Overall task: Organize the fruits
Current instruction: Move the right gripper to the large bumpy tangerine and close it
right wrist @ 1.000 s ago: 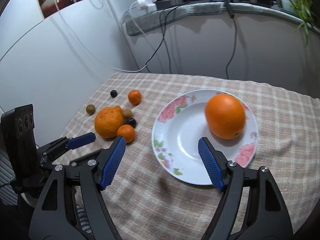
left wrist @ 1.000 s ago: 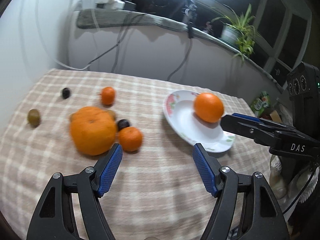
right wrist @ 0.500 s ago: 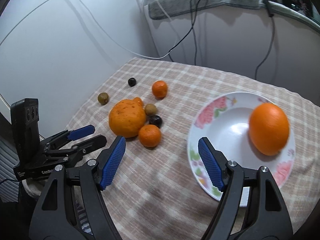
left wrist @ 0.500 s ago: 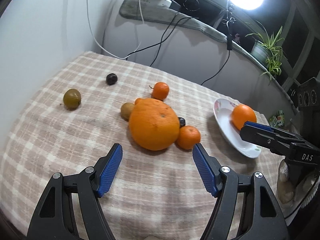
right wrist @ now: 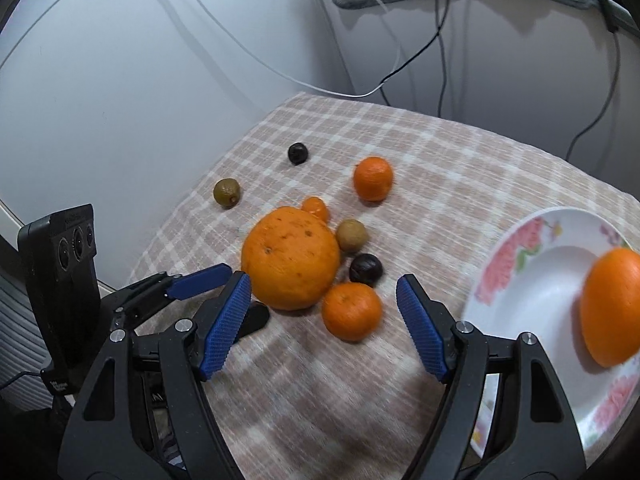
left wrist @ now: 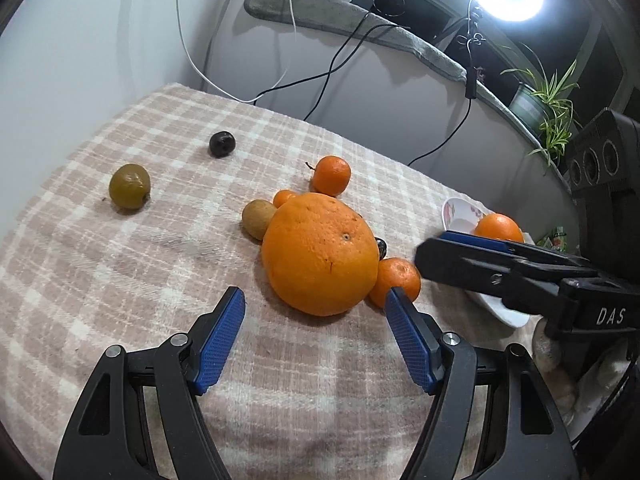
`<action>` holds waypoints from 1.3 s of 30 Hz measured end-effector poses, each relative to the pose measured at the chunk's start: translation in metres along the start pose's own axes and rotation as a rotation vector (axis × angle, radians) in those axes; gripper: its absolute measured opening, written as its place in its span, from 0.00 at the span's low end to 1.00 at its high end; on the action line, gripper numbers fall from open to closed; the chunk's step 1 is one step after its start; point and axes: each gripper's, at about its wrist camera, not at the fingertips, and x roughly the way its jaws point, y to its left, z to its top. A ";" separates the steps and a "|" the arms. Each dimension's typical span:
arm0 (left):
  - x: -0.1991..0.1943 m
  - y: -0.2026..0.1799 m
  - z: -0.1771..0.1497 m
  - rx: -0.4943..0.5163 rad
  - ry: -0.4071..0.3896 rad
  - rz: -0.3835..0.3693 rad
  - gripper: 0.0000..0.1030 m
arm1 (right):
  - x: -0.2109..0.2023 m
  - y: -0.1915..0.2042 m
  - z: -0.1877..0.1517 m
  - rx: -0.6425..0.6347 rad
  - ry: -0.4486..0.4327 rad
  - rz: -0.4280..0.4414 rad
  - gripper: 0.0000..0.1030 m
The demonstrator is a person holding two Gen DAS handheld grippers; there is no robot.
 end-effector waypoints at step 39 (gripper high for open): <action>0.024 0.004 0.010 -0.015 0.034 -0.048 0.65 | 0.051 0.024 0.020 -0.115 0.107 0.001 0.67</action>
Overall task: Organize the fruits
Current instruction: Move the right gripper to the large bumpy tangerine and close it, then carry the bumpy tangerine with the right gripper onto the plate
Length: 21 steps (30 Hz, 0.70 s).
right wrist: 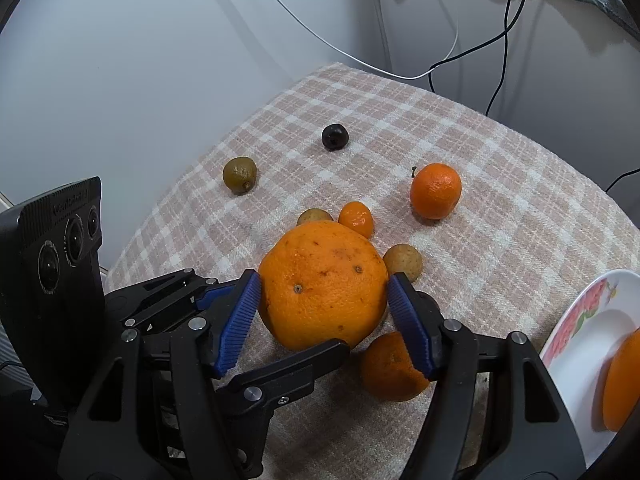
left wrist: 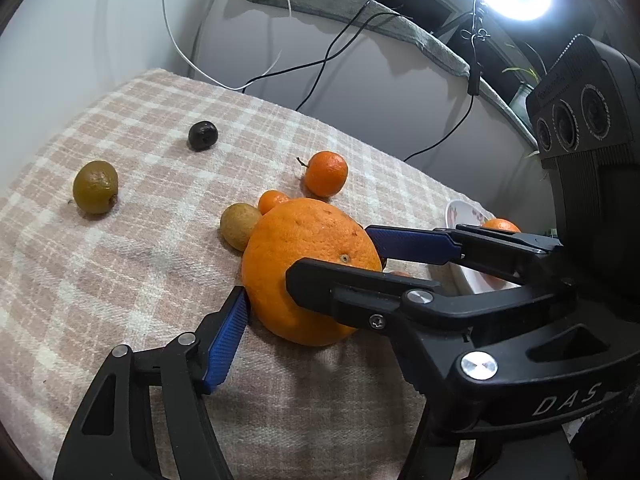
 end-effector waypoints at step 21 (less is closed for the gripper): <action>-0.030 -0.030 0.001 0.037 -0.074 -0.004 0.64 | -0.045 0.018 -0.009 -0.007 -0.086 -0.034 0.66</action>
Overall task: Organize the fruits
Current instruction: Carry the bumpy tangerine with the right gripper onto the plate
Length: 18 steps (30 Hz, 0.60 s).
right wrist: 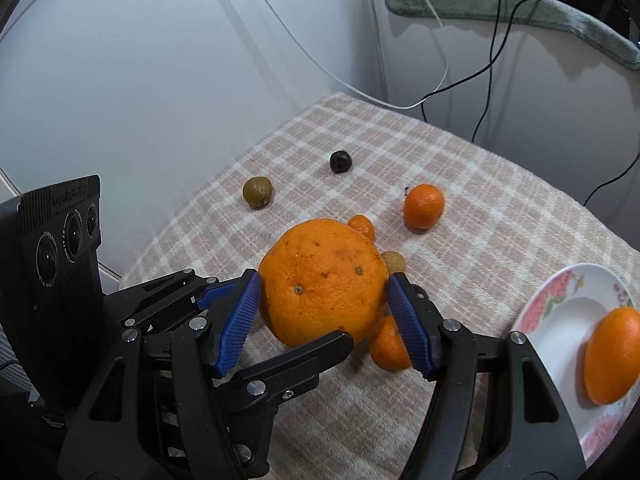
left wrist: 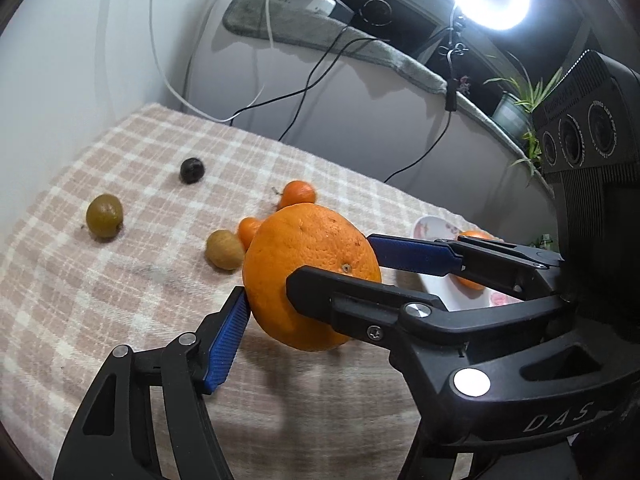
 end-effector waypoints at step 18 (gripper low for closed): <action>0.017 -0.073 -0.001 0.103 0.010 -0.073 0.64 | -0.062 -0.045 -0.028 0.092 -0.072 -0.075 0.66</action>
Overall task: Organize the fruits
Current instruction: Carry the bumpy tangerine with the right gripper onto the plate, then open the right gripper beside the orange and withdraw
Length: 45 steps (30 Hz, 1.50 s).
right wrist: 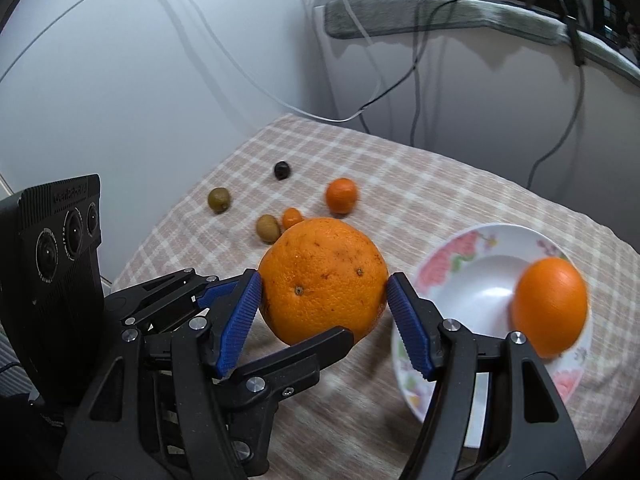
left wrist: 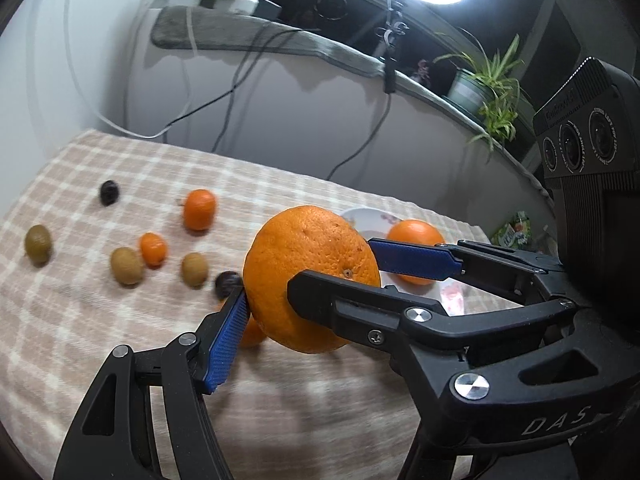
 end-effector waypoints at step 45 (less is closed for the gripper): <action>0.039 -0.051 0.005 0.112 0.063 0.001 0.65 | -0.030 -0.075 -0.019 0.136 -0.047 -0.078 0.69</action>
